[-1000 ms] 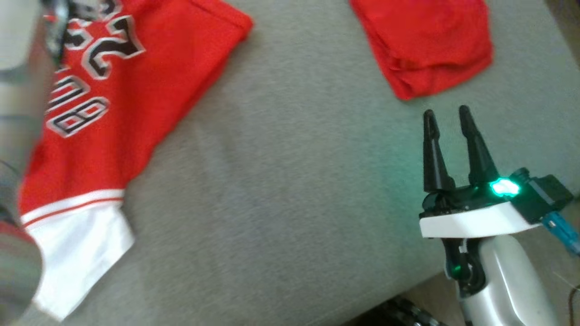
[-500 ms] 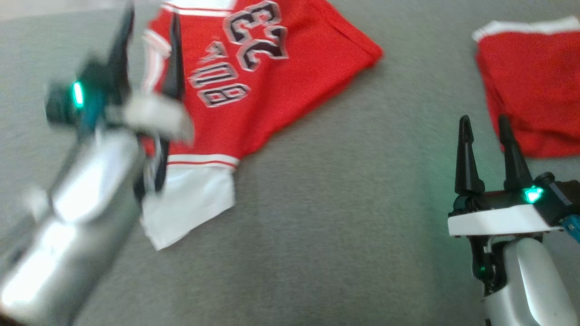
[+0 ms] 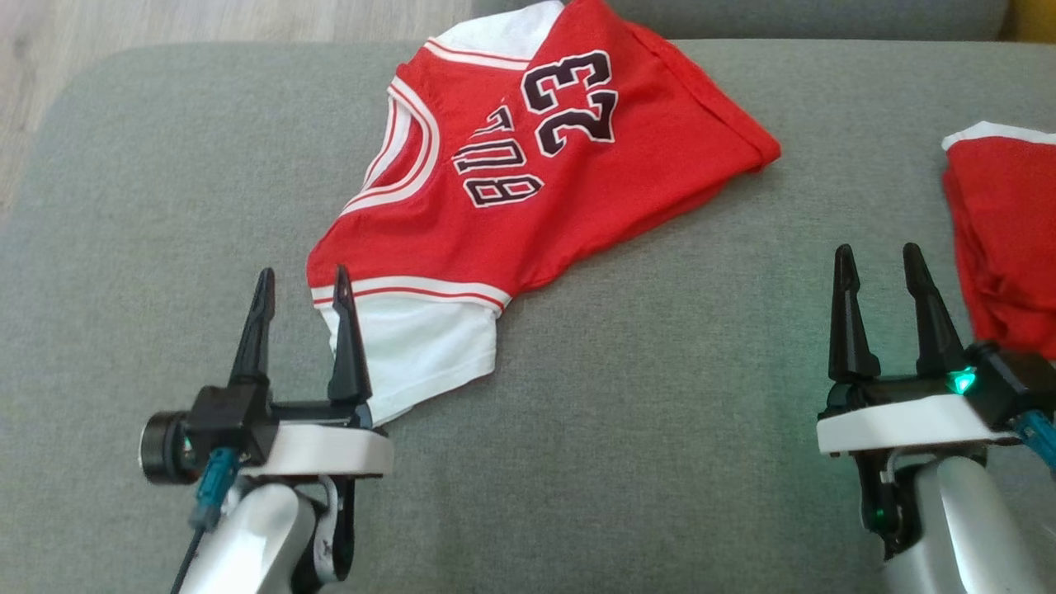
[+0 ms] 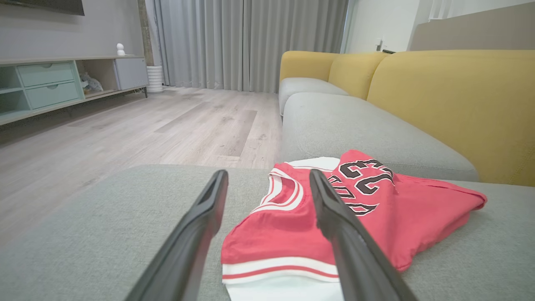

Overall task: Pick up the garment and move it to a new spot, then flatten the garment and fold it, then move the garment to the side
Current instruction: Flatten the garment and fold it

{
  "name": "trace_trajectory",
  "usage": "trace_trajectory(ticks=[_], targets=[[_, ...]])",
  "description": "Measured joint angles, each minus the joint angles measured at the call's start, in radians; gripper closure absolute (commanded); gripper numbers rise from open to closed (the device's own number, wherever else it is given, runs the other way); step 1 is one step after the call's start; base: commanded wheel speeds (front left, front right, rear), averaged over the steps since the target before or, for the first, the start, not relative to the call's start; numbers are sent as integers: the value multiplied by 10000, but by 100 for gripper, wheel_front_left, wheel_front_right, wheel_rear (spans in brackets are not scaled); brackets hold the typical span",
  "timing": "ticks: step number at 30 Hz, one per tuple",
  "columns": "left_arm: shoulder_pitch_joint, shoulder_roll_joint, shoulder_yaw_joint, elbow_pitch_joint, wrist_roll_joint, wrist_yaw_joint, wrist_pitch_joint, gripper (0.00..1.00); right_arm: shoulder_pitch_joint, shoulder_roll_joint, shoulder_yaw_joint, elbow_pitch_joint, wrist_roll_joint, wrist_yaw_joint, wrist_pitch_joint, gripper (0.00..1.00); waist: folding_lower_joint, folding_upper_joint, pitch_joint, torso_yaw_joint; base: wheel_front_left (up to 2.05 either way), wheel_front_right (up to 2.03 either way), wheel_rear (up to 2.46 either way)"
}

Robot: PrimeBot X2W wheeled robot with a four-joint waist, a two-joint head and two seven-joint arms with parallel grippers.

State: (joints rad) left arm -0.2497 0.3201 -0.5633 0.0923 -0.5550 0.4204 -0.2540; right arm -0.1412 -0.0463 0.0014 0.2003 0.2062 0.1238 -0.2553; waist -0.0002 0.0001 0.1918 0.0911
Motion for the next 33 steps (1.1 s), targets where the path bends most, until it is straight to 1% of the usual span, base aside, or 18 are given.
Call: trace_trajectory(ticks=[6,9,12,15,17,20,23,33], targets=[[33,-428,545,54,644,-700,0,0,-171,0,-65,92,-182,0,0,0,2,0,295,155,0,0,0],[-21,-644,642,242,832,-984,2,0,-807,0,-173,439,-274,2,35,0,2,0,546,250,0,0,0],[-146,-913,777,414,997,-1235,2,0,-1864,-6,-380,1181,-543,0,570,0,3,0,819,360,0,0,0],[-357,-1175,844,593,1160,-1475,0,0,-2973,-21,-798,2466,-591,2,1269,0,4,0,1059,526,0,0,0],[-486,-1337,874,698,1262,-1622,0,0,-3548,-25,-1108,3361,-713,0,1522,0,4,0,1182,680,0,0,0],[-630,-1530,1047,826,1340,-1812,0,0,-4168,-36,-1607,4529,-1791,0,1779,0,4,-1,1346,922,0,0,0],[-729,-1628,1225,895,1434,-1975,0,0,-4540,-40,-1973,5168,-2836,0,1758,0,3,-1,1501,1130,0,0,0],[-760,-2010,1540,1156,1795,-2387,0,0,-5782,-102,-3141,6560,-4013,0,903,0,3,0,1860,1426,0,0,0]])
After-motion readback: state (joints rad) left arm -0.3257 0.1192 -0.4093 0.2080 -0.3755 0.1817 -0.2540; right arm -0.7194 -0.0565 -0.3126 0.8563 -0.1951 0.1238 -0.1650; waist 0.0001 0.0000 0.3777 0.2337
